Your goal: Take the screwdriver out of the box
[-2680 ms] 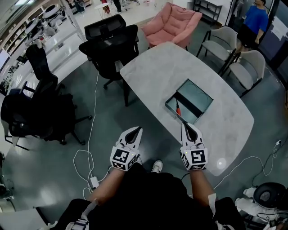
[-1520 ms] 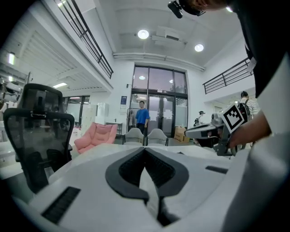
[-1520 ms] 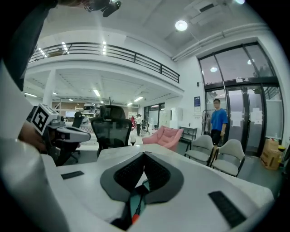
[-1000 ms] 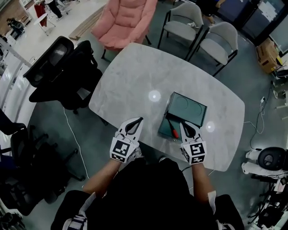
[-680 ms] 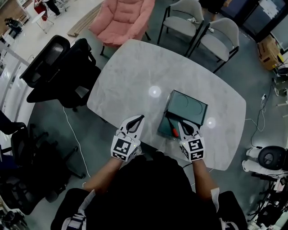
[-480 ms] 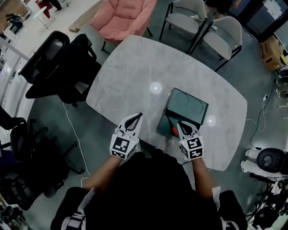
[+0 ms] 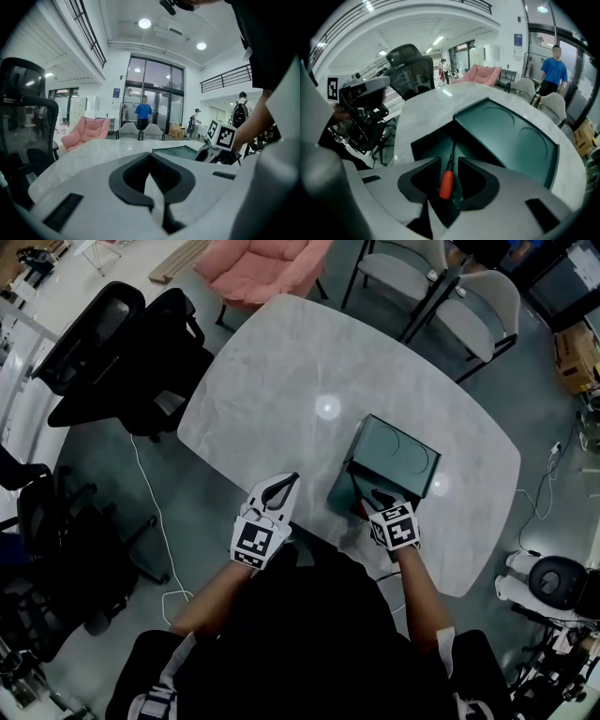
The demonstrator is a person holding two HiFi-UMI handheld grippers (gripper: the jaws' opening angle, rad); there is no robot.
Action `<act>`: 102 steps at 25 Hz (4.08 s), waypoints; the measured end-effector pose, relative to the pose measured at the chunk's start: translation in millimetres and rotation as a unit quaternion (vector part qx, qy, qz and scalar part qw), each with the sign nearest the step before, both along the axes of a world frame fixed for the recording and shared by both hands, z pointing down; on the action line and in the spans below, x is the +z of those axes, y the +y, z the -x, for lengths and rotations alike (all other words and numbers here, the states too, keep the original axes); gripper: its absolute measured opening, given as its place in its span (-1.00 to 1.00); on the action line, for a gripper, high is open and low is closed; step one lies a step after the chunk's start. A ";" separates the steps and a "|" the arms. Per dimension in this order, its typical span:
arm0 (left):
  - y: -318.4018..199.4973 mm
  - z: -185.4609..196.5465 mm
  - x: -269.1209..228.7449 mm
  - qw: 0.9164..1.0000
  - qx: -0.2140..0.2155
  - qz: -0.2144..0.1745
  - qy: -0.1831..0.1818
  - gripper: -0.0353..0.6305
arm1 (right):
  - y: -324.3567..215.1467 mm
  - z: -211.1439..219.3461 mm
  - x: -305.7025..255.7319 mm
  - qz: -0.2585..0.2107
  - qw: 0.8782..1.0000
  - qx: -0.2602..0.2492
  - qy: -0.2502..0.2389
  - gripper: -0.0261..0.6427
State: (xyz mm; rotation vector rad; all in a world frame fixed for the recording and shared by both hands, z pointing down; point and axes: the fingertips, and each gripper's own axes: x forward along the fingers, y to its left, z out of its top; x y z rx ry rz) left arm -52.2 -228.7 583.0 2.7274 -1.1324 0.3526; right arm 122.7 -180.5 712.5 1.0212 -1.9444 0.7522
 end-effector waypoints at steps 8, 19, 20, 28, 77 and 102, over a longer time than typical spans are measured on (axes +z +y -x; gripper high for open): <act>4.3 18.8 10.3 1.000 -0.017 0.011 -0.002 -0.88 | 5.7 0.2 32.5 0.117 0.992 -0.024 0.037 -0.40; 8.6 30.5 14.2 0.999 -0.026 0.017 0.007 -0.88 | 16.1 2.7 58.9 0.194 0.976 -0.037 0.092 -0.41; 8.5 31.2 14.0 0.999 -0.027 0.017 0.008 -0.88 | 17.2 2.4 60.4 0.198 0.975 -0.036 0.094 -0.46; 14.0 30.6 16.1 0.999 -0.027 0.019 0.010 -0.88 | 16.0 2.0 62.9 0.197 0.976 -0.014 0.093 -0.58; -7.5 -20.7 -39.8 0.997 -0.034 0.027 0.065 -0.88 | -42.5 4.9 -222.7 -0.384 0.918 0.060 -0.082 -0.59; -29.4 -49.8 -97.1 0.996 -0.015 -0.047 0.075 -0.88 | -37.3 -42.7 -270.2 -0.485 0.861 0.142 -0.067 -0.59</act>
